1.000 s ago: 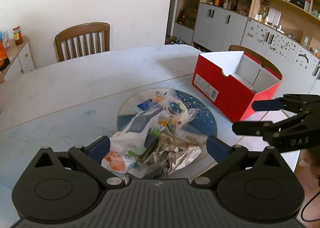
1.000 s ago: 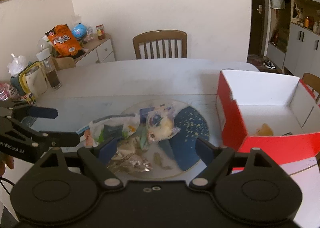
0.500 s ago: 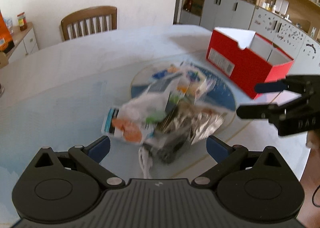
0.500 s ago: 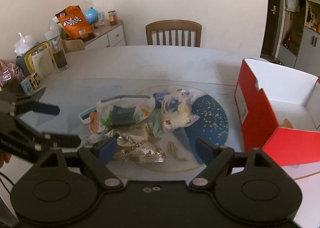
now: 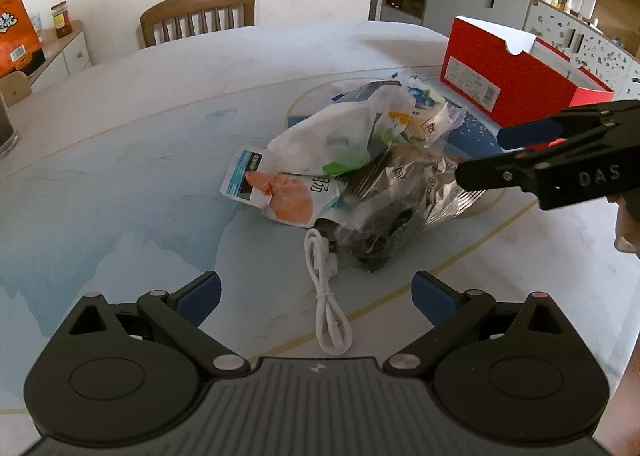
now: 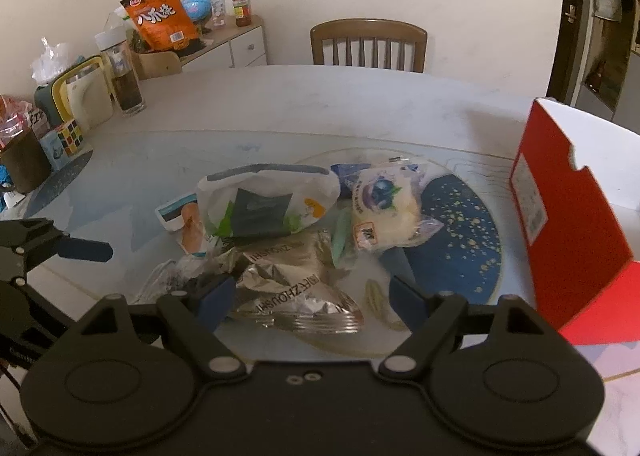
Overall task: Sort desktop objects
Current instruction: 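Grasp the white USB cable with the left tool while the right tool grasps the silver chip bag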
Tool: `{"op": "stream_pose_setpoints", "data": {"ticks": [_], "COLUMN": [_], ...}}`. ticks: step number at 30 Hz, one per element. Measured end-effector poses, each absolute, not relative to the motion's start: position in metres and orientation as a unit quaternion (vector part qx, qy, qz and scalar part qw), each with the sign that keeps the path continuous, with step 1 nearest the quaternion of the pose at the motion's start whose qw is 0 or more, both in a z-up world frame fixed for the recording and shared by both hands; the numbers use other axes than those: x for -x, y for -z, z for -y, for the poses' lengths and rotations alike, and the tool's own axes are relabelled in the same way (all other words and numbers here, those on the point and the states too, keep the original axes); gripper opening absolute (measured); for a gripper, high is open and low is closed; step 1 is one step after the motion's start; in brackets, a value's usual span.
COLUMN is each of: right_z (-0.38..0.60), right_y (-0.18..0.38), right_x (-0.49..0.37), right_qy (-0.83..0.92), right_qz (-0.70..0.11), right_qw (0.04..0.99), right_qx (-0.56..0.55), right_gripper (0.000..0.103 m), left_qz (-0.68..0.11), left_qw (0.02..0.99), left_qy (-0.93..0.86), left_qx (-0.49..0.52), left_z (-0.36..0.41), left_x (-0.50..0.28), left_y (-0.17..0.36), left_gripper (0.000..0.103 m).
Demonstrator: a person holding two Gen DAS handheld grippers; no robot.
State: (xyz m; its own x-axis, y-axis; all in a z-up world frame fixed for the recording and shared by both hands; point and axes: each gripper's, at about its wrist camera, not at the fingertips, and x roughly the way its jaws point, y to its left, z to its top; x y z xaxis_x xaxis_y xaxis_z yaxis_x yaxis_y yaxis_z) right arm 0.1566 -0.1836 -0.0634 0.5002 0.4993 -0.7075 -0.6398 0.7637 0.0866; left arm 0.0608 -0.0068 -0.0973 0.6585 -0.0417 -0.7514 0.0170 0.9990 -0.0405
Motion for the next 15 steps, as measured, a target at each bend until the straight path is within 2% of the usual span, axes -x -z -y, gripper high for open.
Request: {"op": "stream_pose_setpoints", "data": {"ticks": [5,14,15], "right_z": [0.175,0.163,0.162], "right_y": [0.070,0.080,0.081], "right_x": [-0.164,-0.170,-0.170], "right_qy": [-0.333,-0.343,-0.343], "right_qz": [-0.380,-0.386,-0.387], "right_qw": [0.858,0.851,0.850], "right_qx": [0.095,0.096,0.098], "right_gripper": [0.083,0.081,0.081], "left_qz": [-0.404,-0.403,-0.405], "left_qw": [0.914,0.915,0.914], "left_qy": [0.011,0.010,0.009], "left_qx": [0.002,0.003,0.005], "left_z": [0.011,0.016,0.015], "left_x": [-0.060,-0.057,-0.058], "left_y": [0.100,0.105,0.106], "left_gripper": [0.096,0.075,0.069]}}
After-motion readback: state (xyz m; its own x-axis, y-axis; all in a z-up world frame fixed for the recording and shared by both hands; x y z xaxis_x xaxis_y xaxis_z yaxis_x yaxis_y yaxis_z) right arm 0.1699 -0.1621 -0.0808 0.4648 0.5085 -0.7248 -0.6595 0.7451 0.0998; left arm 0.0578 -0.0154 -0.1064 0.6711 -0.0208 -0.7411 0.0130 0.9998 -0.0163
